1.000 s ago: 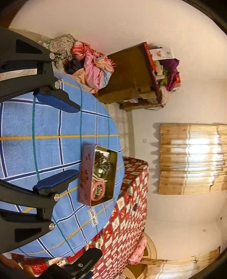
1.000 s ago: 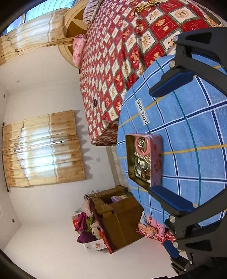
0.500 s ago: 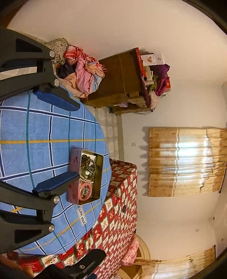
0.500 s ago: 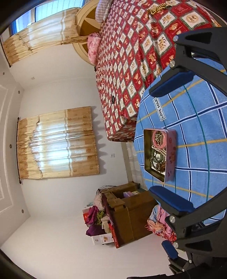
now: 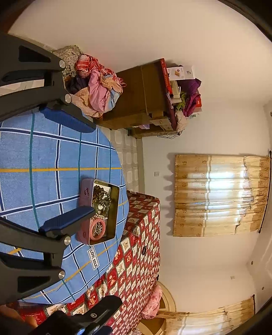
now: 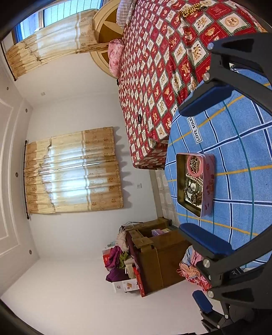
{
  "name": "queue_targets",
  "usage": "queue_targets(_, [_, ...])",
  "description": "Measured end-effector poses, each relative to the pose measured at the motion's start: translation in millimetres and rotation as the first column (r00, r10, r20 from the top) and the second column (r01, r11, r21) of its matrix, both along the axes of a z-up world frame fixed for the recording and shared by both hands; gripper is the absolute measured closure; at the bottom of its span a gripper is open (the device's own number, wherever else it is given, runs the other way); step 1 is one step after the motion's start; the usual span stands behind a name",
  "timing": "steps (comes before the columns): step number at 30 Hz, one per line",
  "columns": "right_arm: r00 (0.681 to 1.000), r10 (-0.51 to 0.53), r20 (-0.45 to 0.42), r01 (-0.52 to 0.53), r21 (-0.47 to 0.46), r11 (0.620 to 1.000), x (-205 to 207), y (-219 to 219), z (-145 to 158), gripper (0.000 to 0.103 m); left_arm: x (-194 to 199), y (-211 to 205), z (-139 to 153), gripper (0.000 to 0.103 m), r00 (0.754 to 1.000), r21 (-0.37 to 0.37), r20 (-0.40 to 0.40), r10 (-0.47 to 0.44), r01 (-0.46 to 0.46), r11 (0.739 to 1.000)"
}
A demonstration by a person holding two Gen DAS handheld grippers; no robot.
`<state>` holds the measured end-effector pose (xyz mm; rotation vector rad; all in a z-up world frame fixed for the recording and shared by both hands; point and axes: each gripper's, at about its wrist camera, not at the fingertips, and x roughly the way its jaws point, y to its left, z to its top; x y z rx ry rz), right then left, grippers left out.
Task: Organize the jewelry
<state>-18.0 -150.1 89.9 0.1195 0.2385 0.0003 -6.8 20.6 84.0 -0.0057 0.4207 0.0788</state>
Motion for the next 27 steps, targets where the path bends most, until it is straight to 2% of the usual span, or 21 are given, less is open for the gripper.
queue_targets(27, [1.0, 0.001, -0.002, -0.001, -0.004, 1.0, -3.6, 0.6, -0.4, 0.0, -0.8, 0.8, 2.5, 0.029, 1.0, 0.018, 0.005, 0.012, -0.012, 1.0])
